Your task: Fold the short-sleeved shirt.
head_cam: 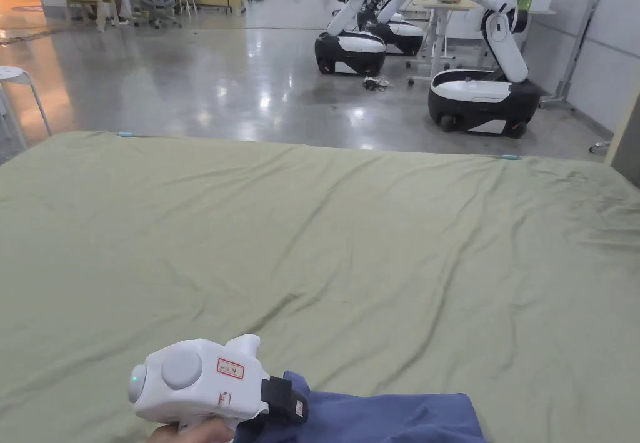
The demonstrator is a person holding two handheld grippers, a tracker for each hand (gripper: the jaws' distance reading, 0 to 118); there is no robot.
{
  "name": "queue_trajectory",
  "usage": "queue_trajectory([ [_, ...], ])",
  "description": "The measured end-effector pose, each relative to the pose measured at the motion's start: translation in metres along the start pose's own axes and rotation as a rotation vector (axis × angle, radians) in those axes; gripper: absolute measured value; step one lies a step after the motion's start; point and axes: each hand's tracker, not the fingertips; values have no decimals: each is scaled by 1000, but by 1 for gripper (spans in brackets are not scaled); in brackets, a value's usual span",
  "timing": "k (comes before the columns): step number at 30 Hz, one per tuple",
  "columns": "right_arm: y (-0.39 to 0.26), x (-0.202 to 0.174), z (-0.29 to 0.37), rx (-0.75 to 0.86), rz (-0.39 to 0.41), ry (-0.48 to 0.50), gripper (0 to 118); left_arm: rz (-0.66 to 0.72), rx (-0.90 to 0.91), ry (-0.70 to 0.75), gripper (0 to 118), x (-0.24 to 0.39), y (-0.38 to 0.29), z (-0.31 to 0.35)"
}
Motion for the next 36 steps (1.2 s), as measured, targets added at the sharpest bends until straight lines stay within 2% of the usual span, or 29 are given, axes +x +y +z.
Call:
queue_trajectory([
  [1, 1, 2, -1, -6, -18, 7, 0, -2, 22, -8, 27, -1, 0, 5],
  [2, 1, 4, -2, -9, -32, 14, 0, -11, 43, -51, 49, 1, -6, 12],
  [3, 1, 5, -4, -9, -35, 14, 0, 7, 51, -109, 84, 2, -7, 23],
  [4, 2, 5, -6, -10, -36, 13, 0, 12, 77, -148, 105, 4, -9, 39],
  [5, 2, 4, -9, -13, -37, 16, 0, 10, 118, -202, 116, 5, -12, 56],
  [7, 3, 3, -13, -15, -44, 27, 0, 14, 220, -322, 118, 8, -26, 98],
  [10, 2, -3, -21, -17, -50, 53, 0, -45, 329, -306, 118, 7, -44, 146],
  [11, 1, -5, -23, -19, -51, 61, 0, -71, 346, -268, 117, 5, -48, 156],
  [12, 0, -9, -26, -22, -49, 71, 0, -132, 356, -222, 107, 3, -51, 162],
  [13, 0, -12, -27, -26, -46, 80, 0, -184, 381, -160, 70, 2, -54, 164],
  [14, -1, -16, -28, -28, -41, 90, 0, -229, 424, -54, 10, 3, -60, 159],
  [15, -2, -19, -29, -29, -39, 100, 0, -253, 407, 90, 0, 4, -60, 149],
  [16, -4, -20, -29, -30, -38, 110, 0, -231, 374, 200, 0, -1, -58, 140],
  [18, -3, -24, -26, -27, -31, 122, 0, -245, 238, 167, 0, -10, -51, 108],
  [20, -1, -26, -21, -18, -14, 124, 0, -303, 204, 253, 0, -9, -48, 79],
  [24, 3, -19, -11, -10, 1, 106, 0, -280, 88, 201, 0, 4, -44, 23],
  [26, 2, -14, -7, -8, 6, 81, 0, -435, 56, 285, 0, 34, -48, 9],
  [28, 1, -10, -5, -16, -7, 67, 0, -463, 66, 193, 0, 56, -45, 4],
  [29, -1, -7, -4, -17, -15, 56, 0, -405, 29, 86, 0, 64, -42, -3],
  [30, -2, -5, -4, -18, -25, 52, 0, -359, 9, 42, 0, 71, -46, -11],
  [31, -3, -4, -3, -21, -39, 50, 0, -328, -13, 36, 0, 78, -48, -25],
  [34, -4, -2, -1, -20, -67, 44, 0, -370, -61, 98, 0, 85, -56, -58],
  [36, -3, -3, 2, -17, -74, 47, 0, -294, -66, 54, 0, 83, -56, -65],
])
